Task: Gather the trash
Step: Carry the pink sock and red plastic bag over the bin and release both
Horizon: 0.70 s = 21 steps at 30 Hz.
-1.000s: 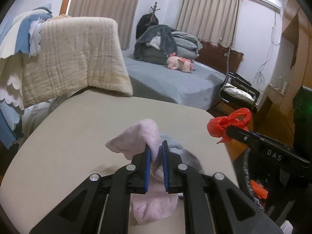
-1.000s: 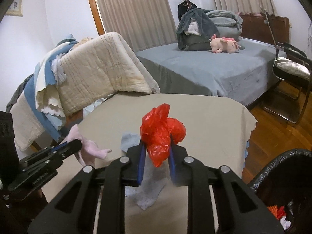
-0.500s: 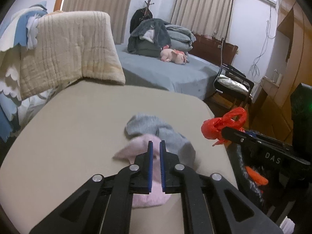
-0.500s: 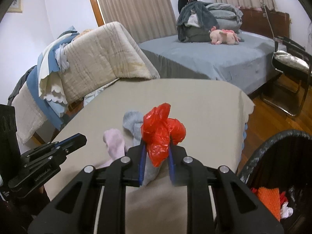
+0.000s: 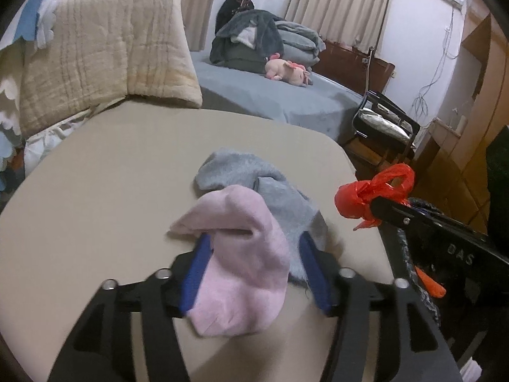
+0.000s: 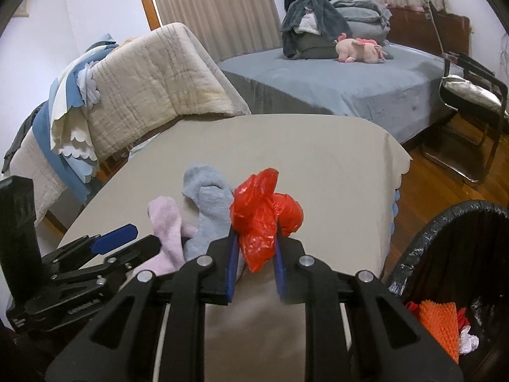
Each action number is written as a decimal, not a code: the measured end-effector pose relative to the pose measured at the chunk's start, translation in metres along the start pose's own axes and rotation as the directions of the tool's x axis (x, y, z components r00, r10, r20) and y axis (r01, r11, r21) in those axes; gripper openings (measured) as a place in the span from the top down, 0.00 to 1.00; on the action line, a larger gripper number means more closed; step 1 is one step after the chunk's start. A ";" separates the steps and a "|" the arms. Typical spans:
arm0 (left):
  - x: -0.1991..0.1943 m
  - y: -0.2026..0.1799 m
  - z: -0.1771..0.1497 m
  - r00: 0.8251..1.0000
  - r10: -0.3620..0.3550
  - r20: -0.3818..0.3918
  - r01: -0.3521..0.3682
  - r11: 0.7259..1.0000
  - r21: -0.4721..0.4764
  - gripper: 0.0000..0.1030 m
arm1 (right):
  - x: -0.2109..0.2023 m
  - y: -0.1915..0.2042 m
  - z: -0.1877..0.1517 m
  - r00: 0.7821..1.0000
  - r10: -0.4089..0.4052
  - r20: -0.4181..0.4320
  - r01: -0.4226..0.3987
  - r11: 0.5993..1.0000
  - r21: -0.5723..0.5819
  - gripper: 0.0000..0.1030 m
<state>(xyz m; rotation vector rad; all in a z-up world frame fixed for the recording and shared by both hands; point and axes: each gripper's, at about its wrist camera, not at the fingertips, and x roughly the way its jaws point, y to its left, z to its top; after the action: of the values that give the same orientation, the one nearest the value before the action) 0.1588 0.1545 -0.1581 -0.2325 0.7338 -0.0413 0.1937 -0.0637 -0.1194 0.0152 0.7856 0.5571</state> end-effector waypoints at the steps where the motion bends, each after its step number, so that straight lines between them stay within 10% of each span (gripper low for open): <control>1: 0.005 -0.001 0.000 1.000 0.015 -0.007 -0.015 1.000 0.004 0.38 | 0.001 0.000 0.001 1.000 -0.001 0.000 0.001 1.000 0.001 0.82; 3: 0.017 0.001 0.001 0.999 0.029 -0.026 -0.029 1.000 -0.008 0.41 | 0.001 -0.001 0.001 1.000 0.000 0.000 0.000 1.000 -0.001 0.82; 5: 0.022 0.004 0.002 0.999 0.020 -0.035 -0.021 1.000 -0.021 0.79 | 0.001 0.001 0.003 1.000 -0.004 0.003 0.004 1.000 -0.013 0.82; 8: 0.017 0.006 0.004 1.000 0.011 -0.019 -0.012 1.000 -0.014 0.90 | -0.003 0.002 0.004 1.000 -0.009 0.013 0.009 0.999 -0.033 0.82; 21: -0.074 0.009 0.031 0.989 0.009 0.151 -0.008 1.000 -0.007 0.93 | -0.052 0.006 0.021 0.992 0.028 0.120 -0.025 0.999 -0.029 0.82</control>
<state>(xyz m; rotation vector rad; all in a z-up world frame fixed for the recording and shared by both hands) 0.1246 0.1778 -0.0889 -0.2360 0.5844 -0.0127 0.1752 -0.0800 -0.0688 0.0335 0.6605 0.5870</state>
